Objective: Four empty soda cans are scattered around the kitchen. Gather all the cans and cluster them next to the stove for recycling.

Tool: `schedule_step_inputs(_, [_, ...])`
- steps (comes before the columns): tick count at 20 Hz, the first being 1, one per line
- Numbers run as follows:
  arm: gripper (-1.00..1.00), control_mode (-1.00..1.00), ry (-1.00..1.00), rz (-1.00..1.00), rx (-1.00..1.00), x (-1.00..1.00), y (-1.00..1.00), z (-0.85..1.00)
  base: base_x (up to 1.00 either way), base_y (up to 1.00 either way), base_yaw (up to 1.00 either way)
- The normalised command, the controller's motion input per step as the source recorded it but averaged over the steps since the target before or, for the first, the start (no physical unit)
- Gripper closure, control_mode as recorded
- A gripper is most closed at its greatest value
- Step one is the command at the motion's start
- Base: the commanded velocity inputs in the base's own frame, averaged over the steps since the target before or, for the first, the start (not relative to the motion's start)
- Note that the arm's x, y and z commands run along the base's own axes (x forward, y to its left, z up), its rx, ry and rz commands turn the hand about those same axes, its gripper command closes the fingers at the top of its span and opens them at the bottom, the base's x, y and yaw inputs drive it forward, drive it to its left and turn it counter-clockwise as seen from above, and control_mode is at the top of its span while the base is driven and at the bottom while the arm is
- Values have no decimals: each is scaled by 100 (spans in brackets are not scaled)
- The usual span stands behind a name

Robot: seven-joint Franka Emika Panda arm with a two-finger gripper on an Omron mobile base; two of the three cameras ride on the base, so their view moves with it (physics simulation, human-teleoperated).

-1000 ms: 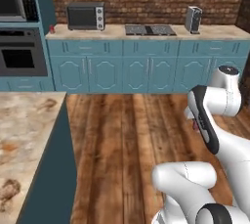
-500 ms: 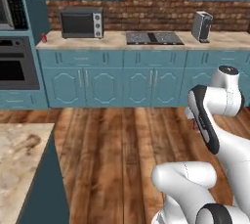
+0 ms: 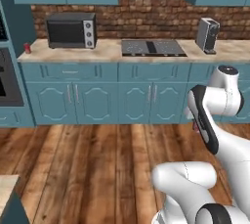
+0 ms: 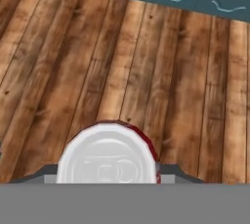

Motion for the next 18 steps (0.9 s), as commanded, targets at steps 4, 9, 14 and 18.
schedule_step_inputs(4, [100,100,0,0,0,0,0,0,100,-94,0])
schedule_step_inputs(9, [100,100,0,0,0,0,0,0,100,-88,0])
schedule_step_inputs(14, [100,100,0,0,0,0,0,0,100,-64,-4])
schedule_step_inputs(18, [100,100,0,0,0,0,0,0,100,-55,-9])
